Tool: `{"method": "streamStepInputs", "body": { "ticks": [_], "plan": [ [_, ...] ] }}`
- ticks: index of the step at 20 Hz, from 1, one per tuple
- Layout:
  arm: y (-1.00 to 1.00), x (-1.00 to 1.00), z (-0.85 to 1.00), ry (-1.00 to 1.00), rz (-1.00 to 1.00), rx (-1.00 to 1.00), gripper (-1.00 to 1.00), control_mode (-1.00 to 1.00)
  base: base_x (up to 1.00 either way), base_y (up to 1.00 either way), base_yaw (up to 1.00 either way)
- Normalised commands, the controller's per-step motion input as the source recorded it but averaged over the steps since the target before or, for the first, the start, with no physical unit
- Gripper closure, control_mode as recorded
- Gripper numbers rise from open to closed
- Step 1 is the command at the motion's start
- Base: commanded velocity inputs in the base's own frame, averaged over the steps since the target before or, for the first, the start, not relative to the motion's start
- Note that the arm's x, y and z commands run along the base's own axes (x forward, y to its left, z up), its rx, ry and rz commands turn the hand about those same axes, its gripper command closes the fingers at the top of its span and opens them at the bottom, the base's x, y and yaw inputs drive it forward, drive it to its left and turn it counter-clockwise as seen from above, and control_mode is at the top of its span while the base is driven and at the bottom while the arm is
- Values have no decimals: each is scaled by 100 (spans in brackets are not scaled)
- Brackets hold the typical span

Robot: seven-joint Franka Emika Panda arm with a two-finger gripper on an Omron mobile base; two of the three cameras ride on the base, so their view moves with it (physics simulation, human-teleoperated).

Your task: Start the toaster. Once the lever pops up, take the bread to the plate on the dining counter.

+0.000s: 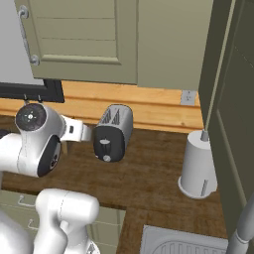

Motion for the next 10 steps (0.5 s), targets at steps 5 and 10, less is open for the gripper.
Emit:
{"method": "streamStepInputs", "body": {
  "ticks": [5,10],
  "plan": [
    [0,-15,0,1,1,-2,100,-100,0,0,0],
    [0,0,0,0,0,0,100,-100,0,0,0]
  ]
}}
